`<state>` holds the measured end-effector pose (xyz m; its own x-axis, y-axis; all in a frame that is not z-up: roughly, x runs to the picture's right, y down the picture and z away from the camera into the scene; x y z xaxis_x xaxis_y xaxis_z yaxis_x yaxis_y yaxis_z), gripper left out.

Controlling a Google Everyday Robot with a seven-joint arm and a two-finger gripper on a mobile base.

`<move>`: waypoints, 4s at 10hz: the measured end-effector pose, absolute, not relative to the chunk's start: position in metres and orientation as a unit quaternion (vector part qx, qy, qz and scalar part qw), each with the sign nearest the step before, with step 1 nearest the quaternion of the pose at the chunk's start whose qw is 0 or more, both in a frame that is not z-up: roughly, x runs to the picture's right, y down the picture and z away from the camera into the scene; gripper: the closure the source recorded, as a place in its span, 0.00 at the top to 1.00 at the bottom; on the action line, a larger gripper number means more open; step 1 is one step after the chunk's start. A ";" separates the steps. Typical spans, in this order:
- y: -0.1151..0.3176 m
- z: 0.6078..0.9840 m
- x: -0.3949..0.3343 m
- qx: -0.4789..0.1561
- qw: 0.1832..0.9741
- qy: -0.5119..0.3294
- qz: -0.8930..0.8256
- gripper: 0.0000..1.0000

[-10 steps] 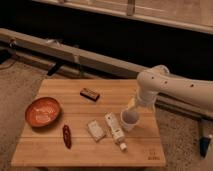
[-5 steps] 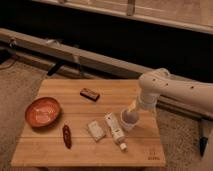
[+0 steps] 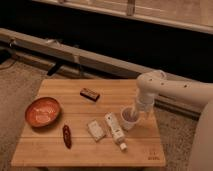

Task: Place the ceramic cup in the ceramic bowl

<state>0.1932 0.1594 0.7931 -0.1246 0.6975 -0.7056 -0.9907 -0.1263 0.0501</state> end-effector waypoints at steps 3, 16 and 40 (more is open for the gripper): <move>0.147 0.785 0.196 -0.276 0.601 0.253 0.706 0.08; -0.007 0.753 0.003 -0.258 0.804 0.104 0.526 0.00; -0.004 0.709 -0.191 -0.277 0.916 0.035 0.287 0.00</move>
